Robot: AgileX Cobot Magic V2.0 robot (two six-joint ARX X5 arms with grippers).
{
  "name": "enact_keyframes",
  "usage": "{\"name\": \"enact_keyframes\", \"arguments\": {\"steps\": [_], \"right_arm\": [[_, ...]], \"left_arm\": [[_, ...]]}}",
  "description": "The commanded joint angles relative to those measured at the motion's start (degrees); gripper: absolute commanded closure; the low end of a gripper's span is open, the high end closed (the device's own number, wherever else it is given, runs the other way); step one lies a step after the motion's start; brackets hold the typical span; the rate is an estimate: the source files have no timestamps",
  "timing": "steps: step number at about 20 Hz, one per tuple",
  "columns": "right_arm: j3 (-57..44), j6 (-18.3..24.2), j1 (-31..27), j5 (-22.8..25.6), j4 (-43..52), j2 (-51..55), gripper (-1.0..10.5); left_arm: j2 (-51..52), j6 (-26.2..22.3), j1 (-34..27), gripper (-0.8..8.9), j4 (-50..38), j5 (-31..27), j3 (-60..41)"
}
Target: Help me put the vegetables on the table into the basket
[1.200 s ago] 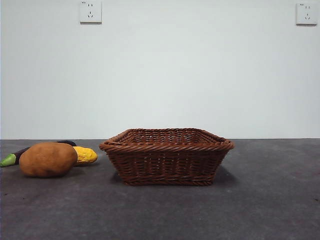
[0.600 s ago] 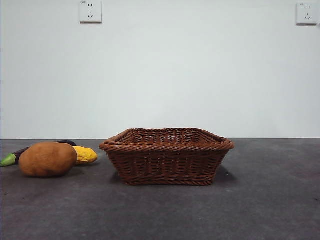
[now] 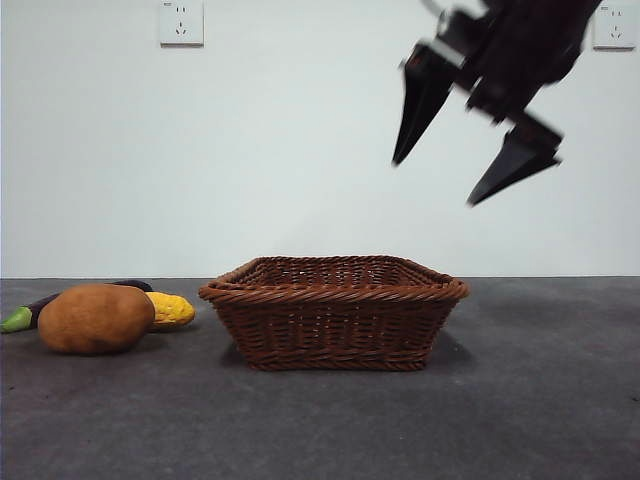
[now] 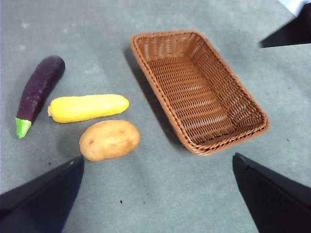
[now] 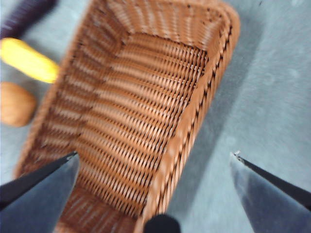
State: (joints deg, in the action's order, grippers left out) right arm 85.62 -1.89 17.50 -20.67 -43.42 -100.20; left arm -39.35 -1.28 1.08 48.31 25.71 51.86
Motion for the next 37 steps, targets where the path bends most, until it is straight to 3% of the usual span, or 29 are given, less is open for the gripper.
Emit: {"name": "enact_keyframes", "arguments": {"steps": [1, 16, 18, 21, 25, 28, 30, 37], "right_arm": [[1.29, -1.09, 0.63, 0.61, 0.17, -4.02, 3.5], [1.33, -2.6, 2.69, 3.85, 5.14, -13.49, 3.6], [1.33, -3.08, 3.21, 4.76, 6.14, -14.34, 4.6], [1.33, -4.46, 3.63, 5.38, 6.47, -15.21, 4.9], [1.33, -4.55, 3.65, 6.71, 6.84, -15.89, 8.5], [1.33, -4.59, 3.82, 8.22, 6.49, -15.89, 8.6], [1.33, -4.57, 3.82, 9.22, 6.6, -15.89, 9.6], [1.36, -5.49, 3.87, 8.87, 8.48, -11.32, 9.6]], "left_arm": [[0.15, -0.31, 0.09, 2.12, -0.81, 0.2, 0.11], [-2.67, -0.33, 0.09, 2.12, -1.6, 0.22, 0.11], [-3.02, -0.48, 0.09, 2.12, -1.6, 0.2, 0.11], [-3.04, -0.5, 0.09, 2.12, -1.64, 0.2, 0.11], [-3.04, -0.5, 0.09, 2.12, -1.64, 0.17, 0.11], [-3.19, -0.48, 0.09, 2.12, -1.62, 0.17, 0.11], [-3.45, -0.48, 0.09, 2.12, -1.6, -0.13, 0.11], [-5.77, -0.46, 0.09, 2.12, -1.25, -0.24, 0.11]]}}
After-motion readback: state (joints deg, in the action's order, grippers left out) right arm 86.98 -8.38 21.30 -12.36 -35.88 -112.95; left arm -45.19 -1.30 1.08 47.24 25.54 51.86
